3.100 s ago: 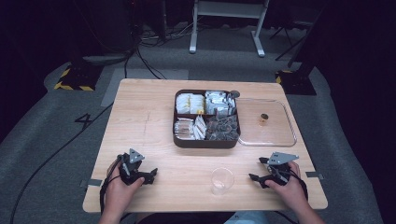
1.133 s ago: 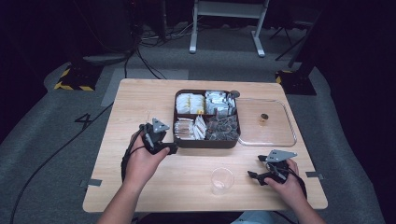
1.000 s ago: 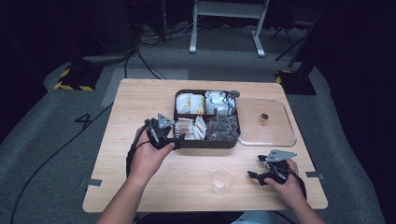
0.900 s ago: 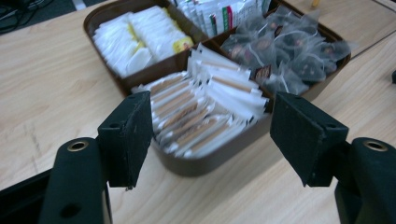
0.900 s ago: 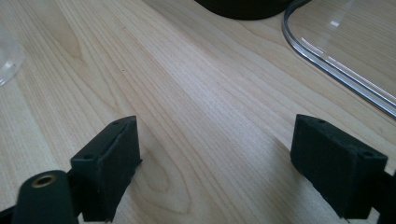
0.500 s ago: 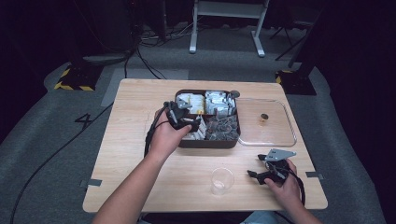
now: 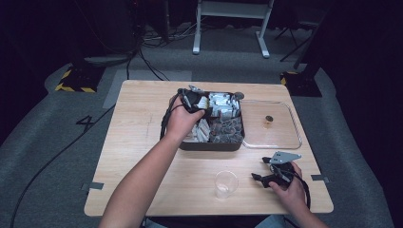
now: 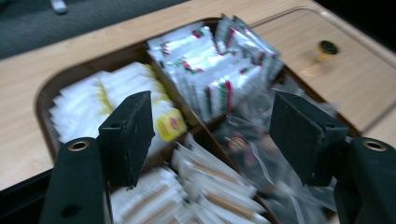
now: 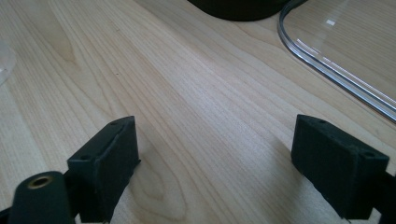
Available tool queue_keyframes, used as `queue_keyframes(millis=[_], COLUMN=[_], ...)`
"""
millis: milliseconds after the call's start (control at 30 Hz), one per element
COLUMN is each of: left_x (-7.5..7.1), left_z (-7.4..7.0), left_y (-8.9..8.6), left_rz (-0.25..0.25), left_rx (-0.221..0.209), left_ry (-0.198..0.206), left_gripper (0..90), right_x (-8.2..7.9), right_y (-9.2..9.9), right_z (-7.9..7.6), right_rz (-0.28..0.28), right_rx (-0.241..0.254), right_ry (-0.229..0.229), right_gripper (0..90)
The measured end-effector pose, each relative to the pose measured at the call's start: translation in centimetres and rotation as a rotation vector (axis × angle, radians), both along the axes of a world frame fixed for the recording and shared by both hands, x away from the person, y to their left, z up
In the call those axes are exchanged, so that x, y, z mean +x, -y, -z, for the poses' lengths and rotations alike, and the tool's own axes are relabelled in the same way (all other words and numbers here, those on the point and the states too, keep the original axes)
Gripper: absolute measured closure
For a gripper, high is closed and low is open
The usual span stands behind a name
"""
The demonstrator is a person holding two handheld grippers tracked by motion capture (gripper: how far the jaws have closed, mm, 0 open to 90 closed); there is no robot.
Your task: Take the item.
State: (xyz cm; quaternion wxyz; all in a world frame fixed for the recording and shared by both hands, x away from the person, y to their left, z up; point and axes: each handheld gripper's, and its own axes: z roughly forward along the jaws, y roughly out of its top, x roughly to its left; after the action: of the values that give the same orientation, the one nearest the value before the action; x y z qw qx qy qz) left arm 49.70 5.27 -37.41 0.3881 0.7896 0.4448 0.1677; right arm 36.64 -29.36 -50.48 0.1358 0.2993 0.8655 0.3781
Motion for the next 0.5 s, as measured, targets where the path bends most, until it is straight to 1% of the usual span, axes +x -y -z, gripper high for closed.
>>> queue_keyframes(millis=[33, 67, 133, 167, 200, 267, 300, 333, 367, 400, 467, 500], left_x=[0.4, 0.9, 2.2, 2.2, 2.7, 3.4, 3.8, 4.0, 4.4, 4.8, 5.4, 5.6], left_z=[0.0, 0.0, 0.3, 0.3, 0.5, 1.0, 1.2, 1.3, 1.6, 1.9, 2.5, 2.7], left_y=[0.1, 0.2, 0.4, 0.4, 0.5, 0.8, 0.8, 0.9, 1.0, 1.1, 1.3, 1.4], left_rz=[-0.006, -0.014, -0.035, -0.035, -0.047, -0.059, -0.062, -0.069, -0.078, -0.080, -0.088, -0.089], left_rx=[0.016, 0.019, -0.004, -0.004, 0.002, 0.032, 0.061, 0.078, 0.085, 0.083, 0.073, 0.081], left_ry=[0.006, 0.011, 0.004, 0.004, -0.001, -0.003, 0.000, 0.005, 0.001, -0.011, -0.028, -0.039], left_gripper=[31.0, 31.0, 31.0, 31.0, 31.0, 31.3, 31.8, 32.6, 33.8, 35.3, 35.4, 35.8], right_x=[0.0, 0.0, 0.0, 0.0, 0.0, 0.0, 0.0, 0.0, 0.0, 0.0, 0.0, 0.0], right_y=[0.0, 0.0, 0.0, 0.0, 0.0, 0.0, 0.0, -0.1, -0.1, -0.1, -0.1, -0.1], right_z=[0.0, 0.0, 0.0, 0.0, 0.0, 0.0, 0.0, 0.0, 0.0, 0.0, 0.0, 0.0], right_rz=[0.001, 0.001, 0.003, 0.003, 0.003, 0.003, 0.003, 0.004, 0.003, 0.003, 0.002, 0.002], right_rx=[0.001, 0.001, 0.002, 0.002, 0.003, 0.003, 0.003, 0.004, 0.004, 0.006, 0.005, 0.006], right_ry=[-0.001, -0.001, -0.002, -0.002, -0.002, -0.001, -0.002, -0.004, -0.005, -0.006, -0.004, -0.004], right_gripper=[15.0, 15.0, 15.0, 15.0, 15.0, 15.1, 15.1, 15.1, 15.1, 15.1, 15.2, 15.1])
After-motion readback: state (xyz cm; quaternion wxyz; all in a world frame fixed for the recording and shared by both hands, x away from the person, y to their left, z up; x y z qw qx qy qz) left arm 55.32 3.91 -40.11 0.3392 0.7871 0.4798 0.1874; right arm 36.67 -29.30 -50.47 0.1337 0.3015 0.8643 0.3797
